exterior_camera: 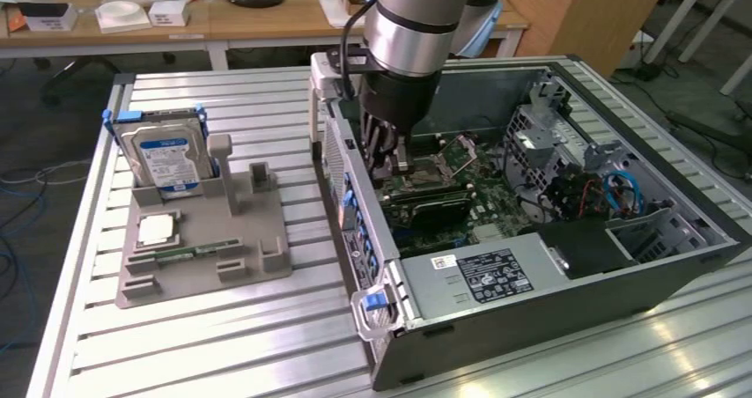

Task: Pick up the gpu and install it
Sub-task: 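Press down on the gpu until it lock into place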

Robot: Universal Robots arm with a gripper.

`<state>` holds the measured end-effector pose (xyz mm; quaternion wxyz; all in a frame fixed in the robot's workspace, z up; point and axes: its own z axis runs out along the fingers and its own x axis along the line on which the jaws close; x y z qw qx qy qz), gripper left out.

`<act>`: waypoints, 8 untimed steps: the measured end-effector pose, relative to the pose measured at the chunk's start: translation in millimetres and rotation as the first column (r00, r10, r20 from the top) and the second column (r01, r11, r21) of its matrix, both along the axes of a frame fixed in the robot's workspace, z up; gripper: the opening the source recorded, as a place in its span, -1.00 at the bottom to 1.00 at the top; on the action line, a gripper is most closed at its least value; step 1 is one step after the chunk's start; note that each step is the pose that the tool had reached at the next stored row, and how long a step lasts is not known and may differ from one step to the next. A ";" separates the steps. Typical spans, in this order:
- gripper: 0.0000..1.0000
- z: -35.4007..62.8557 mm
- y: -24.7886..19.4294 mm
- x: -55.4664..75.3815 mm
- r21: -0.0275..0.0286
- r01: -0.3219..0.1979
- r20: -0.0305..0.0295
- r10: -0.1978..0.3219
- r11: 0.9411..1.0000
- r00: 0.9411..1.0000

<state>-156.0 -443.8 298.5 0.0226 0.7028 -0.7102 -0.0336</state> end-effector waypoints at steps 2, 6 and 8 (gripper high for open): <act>-0.80 0.0 0.1 2.8 0.000 0.000 -0.018 0.000 1.000 1.000; -0.80 0.0 1.1 6.6 0.000 0.000 -0.046 0.000 1.000 0.999; -0.80 -0.1 1.2 8.7 0.000 0.000 -0.063 0.000 1.000 0.998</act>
